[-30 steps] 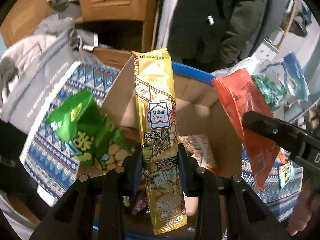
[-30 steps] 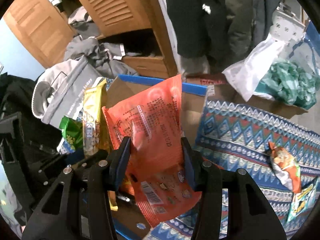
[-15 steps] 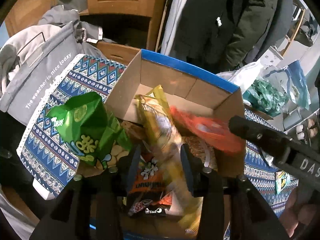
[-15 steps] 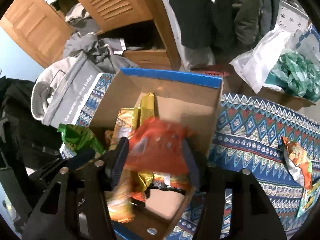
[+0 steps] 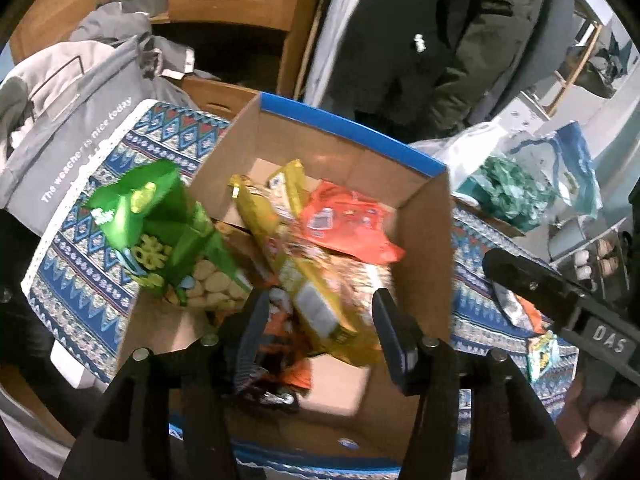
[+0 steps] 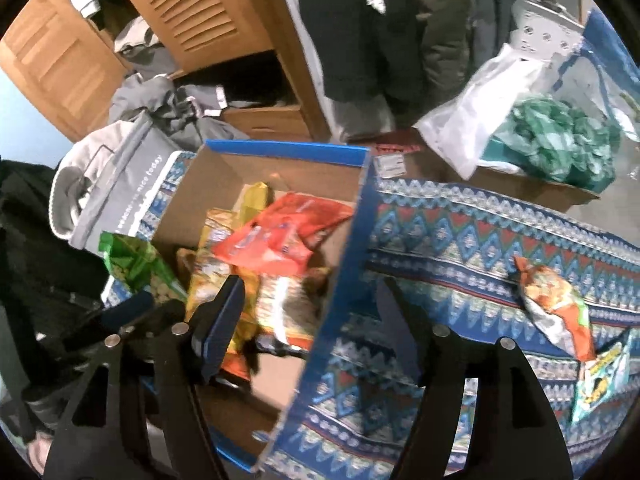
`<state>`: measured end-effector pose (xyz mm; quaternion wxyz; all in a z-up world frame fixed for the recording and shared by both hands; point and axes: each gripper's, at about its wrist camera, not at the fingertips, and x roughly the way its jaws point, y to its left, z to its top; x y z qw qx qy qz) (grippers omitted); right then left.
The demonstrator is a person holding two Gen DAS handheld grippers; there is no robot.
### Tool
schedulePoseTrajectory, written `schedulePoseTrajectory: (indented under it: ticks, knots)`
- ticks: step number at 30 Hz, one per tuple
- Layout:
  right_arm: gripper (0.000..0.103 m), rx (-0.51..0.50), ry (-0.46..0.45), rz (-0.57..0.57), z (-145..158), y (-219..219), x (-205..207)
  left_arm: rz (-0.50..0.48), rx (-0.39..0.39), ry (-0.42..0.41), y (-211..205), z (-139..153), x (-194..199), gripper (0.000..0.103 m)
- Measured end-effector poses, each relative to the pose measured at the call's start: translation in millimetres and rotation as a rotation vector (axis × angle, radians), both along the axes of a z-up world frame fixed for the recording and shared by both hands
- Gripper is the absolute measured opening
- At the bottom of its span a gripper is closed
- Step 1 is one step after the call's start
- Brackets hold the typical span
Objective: Organize snacks
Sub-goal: 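Lower both bags into the box and open both tools, then move both open tools from the box to the last snacks on the cloth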
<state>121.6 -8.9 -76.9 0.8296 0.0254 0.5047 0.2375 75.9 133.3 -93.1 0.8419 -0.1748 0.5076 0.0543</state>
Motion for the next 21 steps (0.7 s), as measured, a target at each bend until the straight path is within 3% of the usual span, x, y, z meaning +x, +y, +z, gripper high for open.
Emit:
schedulePoseTrajectory:
  ticks: [10, 21]
  knots:
    - [0.075, -0.041, -0.016, -0.085, 3.9, -61.8, -16.8, -0.110, -0.022, -0.008, -51.8, 8.1, -4.2, 0.056]
    - [0.077, -0.045, 0.022, -0.269, -4.2, -160.9, -31.8, -0.245, -0.002, 0.019, -116.6, 7.8, -3.4, 0.064]
